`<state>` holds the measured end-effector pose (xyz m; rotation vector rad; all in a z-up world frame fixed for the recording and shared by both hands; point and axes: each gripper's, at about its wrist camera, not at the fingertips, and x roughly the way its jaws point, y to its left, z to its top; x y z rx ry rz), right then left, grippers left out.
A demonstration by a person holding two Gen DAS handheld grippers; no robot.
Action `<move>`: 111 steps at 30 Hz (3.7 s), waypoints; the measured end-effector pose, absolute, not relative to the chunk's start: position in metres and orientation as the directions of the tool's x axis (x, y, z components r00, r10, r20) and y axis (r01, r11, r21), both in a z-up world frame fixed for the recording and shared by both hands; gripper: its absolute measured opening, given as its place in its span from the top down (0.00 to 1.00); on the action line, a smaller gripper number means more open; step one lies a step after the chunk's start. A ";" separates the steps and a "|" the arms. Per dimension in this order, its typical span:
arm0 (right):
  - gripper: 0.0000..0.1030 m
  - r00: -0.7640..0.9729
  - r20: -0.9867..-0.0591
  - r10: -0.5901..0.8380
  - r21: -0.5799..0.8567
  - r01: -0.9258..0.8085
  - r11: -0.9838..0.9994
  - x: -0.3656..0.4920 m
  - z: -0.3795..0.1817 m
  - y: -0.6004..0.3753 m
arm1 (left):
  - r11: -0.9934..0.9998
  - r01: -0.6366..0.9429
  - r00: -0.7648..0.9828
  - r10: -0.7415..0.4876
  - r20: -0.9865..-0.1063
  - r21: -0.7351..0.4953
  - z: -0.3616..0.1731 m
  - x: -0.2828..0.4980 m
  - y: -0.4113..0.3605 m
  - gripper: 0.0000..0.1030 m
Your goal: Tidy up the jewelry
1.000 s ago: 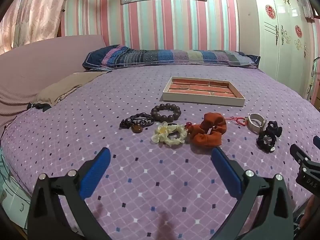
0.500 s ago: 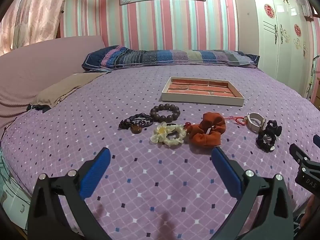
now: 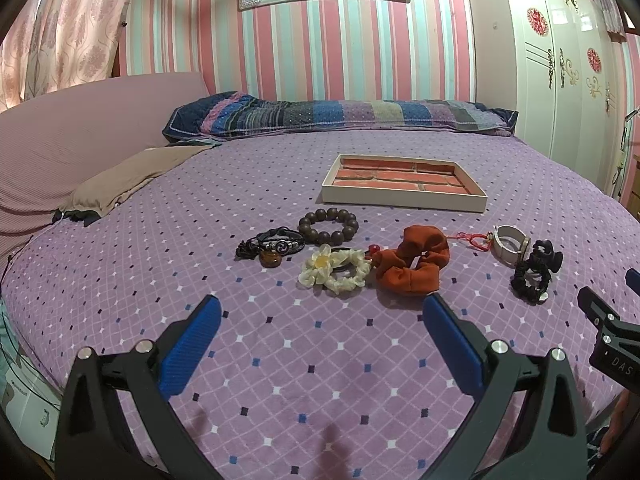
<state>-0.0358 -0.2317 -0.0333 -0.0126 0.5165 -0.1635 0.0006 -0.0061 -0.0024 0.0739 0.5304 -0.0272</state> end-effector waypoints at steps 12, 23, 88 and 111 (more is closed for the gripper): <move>0.04 0.858 -0.489 -0.158 -0.049 0.153 0.987 -0.036 -0.033 -0.233 | 0.997 0.044 0.862 -0.006 -0.507 0.063 -0.002 0.001 -0.006 0.04; 0.04 0.859 -0.486 -0.160 -0.049 0.156 0.987 -0.036 -0.030 -0.234 | 0.997 0.045 0.862 -0.006 -0.506 0.064 -0.002 0.000 -0.007 0.04; 0.04 0.800 -0.567 -0.198 -0.039 0.214 0.976 0.025 -0.055 -0.261 | 1.000 -0.010 0.813 0.024 -0.582 0.028 -0.017 0.071 0.020 0.04; 0.31 0.744 -0.645 -0.175 0.000 0.229 0.973 0.069 -0.091 -0.262 | 0.998 0.055 0.769 -0.034 -0.638 0.013 -0.063 0.137 0.018 0.04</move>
